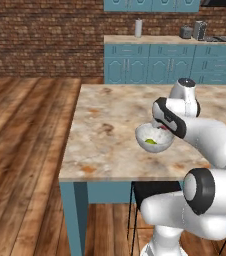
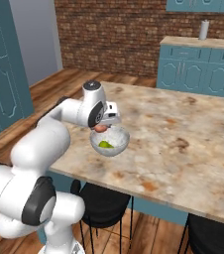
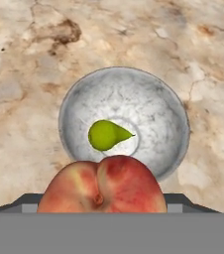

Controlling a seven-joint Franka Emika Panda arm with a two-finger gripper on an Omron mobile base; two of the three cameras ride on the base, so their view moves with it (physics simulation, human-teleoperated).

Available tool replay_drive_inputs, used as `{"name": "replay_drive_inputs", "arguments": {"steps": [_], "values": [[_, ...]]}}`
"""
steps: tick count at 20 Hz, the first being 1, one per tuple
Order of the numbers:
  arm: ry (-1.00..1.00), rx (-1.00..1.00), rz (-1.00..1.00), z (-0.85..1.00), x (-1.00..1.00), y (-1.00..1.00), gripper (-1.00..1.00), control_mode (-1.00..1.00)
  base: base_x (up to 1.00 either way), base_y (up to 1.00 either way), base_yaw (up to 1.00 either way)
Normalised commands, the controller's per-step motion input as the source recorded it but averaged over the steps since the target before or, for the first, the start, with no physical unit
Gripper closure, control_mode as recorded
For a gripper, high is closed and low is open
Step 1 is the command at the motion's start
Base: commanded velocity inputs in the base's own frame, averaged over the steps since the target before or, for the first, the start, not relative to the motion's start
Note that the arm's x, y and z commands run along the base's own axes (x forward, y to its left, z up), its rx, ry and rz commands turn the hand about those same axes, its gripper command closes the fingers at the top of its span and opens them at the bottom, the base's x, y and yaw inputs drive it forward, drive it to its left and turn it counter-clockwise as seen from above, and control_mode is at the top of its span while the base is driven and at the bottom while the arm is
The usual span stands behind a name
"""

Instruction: Retrieve the pear and peach from the fridge and place them into the bowl on the dining table.

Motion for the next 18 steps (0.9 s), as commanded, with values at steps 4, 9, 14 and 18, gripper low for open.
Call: {"name": "replay_drive_inputs", "arguments": {"steps": [4,9,14,18], "values": [[0.00,0.00,-0.14,-0.31,0.05,0.00,1.00,-1.00,0.00,0.00,0.00],[0.02,0.00,-0.12,-0.30,0.15,0.00,1.00,-1.00,0.00,0.00,0.00],[0.08,0.00,-0.07,-0.32,0.23,0.00,1.00,-1.00,0.00,0.00,0.00],[0.08,0.00,-0.05,-0.31,0.24,-0.01,1.00,-1.00,0.00,0.00,0.00]]}}
